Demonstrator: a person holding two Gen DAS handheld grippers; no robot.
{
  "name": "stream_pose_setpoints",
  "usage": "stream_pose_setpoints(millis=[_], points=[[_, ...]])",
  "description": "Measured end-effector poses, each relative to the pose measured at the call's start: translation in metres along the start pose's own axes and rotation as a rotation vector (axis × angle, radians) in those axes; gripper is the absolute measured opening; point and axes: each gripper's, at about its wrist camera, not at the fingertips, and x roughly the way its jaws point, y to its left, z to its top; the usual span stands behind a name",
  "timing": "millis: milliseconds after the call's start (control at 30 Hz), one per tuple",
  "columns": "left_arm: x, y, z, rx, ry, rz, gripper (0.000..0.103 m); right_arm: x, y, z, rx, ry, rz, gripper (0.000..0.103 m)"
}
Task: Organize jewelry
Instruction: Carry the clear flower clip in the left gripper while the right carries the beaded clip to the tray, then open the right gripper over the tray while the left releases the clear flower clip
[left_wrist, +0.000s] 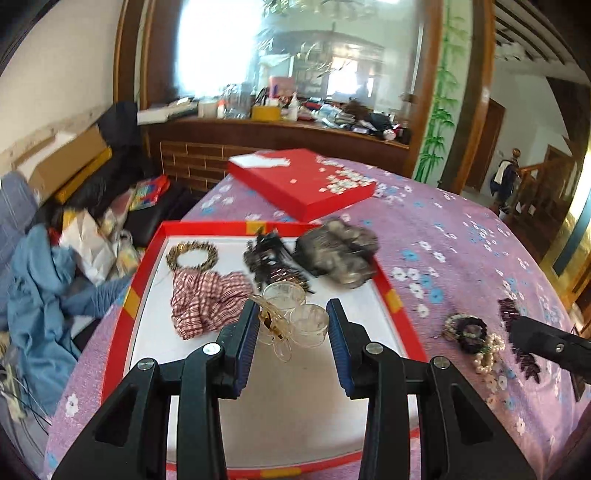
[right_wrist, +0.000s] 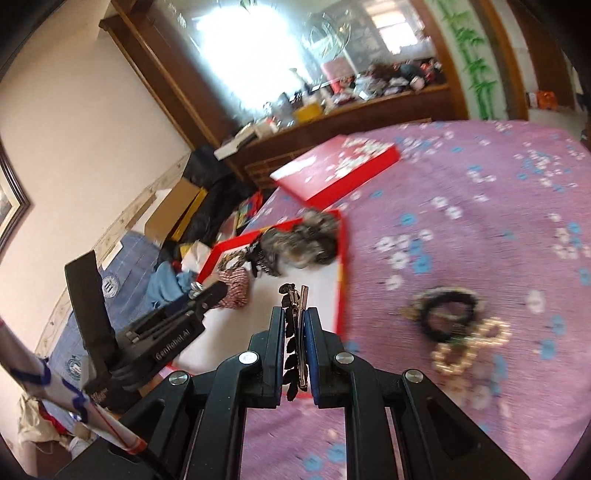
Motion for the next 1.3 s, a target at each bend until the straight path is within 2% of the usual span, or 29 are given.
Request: stream_pose_setpoints(millis=[133, 200, 367, 500, 633, 867, 1033, 1133, 1233, 1300], points=[[0.024, 0.013, -0.002, -0.054, 0.063, -0.063, 0.036, 0.038, 0.011, 0.009, 0.009, 0.068, 0.005, 0.012], [0.035, 0.018, -0.006, -0.078, 0.088, -0.069, 0.036, 0.058, 0.012, 0.014, 0.021, 0.105, -0.001, 0.012], [0.046, 0.025, -0.011, -0.112, 0.104, -0.099, 0.036, 0.099, 0.014, 0.023, 0.018, 0.143, -0.046, 0.012], [0.043, 0.019, -0.012, -0.086, 0.073, -0.074, 0.036, 0.119, 0.013, 0.028, 0.003, 0.153, -0.085, 0.012], [0.05, 0.017, -0.012, -0.077, 0.093, -0.063, 0.036, 0.135, 0.007, 0.027, 0.015, 0.178, -0.101, 0.013], [0.063, 0.017, -0.015, -0.069, 0.137, -0.041, 0.036, 0.145, 0.002, 0.026, 0.016, 0.191, -0.113, 0.014], [0.064, 0.018, -0.016, -0.073, 0.136, -0.038, 0.036, 0.146, -0.002, 0.026, 0.031, 0.202, -0.095, 0.014], [0.064, 0.018, -0.016, -0.078, 0.137, -0.039, 0.036, 0.143, -0.004, 0.026, 0.043, 0.198, -0.081, 0.02], [0.063, 0.019, -0.016, -0.083, 0.133, -0.045, 0.037, 0.137, -0.003, 0.027, 0.043, 0.187, -0.069, 0.031], [0.062, 0.019, -0.015, -0.084, 0.129, -0.046, 0.037, 0.132, -0.001, 0.028, 0.041, 0.177, -0.066, 0.031]])
